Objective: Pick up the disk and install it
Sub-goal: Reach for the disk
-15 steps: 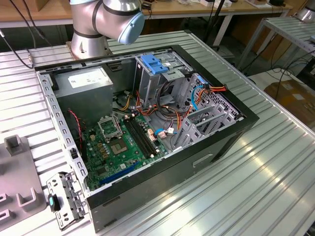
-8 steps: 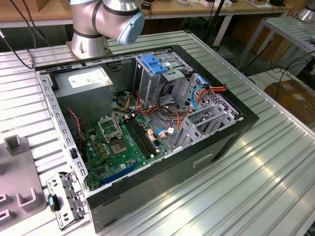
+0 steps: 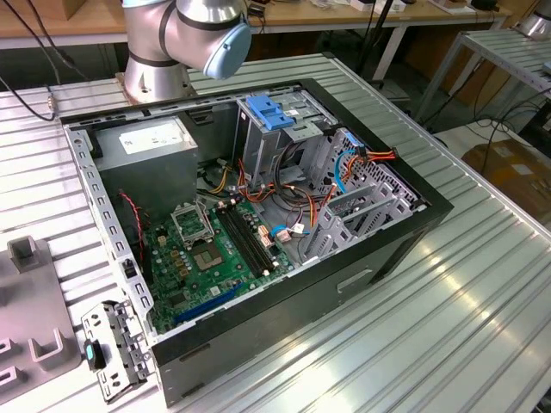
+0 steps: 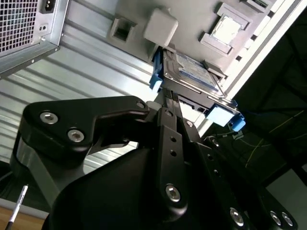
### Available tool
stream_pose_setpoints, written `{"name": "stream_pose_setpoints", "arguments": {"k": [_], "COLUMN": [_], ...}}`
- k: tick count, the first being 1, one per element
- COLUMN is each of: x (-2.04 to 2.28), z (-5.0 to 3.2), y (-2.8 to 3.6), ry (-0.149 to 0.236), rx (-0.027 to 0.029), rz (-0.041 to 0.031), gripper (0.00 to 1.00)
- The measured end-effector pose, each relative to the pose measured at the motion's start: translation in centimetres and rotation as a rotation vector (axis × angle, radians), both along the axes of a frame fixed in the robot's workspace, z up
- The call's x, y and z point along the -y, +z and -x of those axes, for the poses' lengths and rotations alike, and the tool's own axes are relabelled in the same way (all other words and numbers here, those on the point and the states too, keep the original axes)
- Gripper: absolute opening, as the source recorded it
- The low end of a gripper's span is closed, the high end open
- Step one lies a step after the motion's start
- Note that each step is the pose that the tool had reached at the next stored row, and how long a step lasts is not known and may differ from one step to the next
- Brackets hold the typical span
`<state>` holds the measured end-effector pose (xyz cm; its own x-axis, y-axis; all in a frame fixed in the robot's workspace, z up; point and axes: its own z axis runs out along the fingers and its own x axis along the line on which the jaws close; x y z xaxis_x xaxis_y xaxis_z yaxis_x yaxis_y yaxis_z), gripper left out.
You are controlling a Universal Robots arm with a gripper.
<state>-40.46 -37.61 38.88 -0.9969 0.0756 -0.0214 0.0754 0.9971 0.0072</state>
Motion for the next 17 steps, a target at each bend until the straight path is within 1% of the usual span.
{"name": "stream_pose_setpoints", "arguments": {"k": [6,8,10,12,15,17], "x": [-0.46,-0.65,-0.7,-0.76,-0.79,-0.79], "z": [2.9,4.3,5.18,6.27,6.9,6.94], "y": [-0.2,-0.32,-0.4,-0.52,-0.64,-0.64], "ry": [0.0,0.0,0.0,0.0,0.0,0.0], "rx": [-0.0011,-0.0015,-0.0024,-0.0046,-0.0073,-0.0076], "rz": [0.0001,0.0001,0.0001,0.0001,-0.0001,-0.0001], "gripper": [0.11,0.11,0.11,0.11,0.11,0.11]}}
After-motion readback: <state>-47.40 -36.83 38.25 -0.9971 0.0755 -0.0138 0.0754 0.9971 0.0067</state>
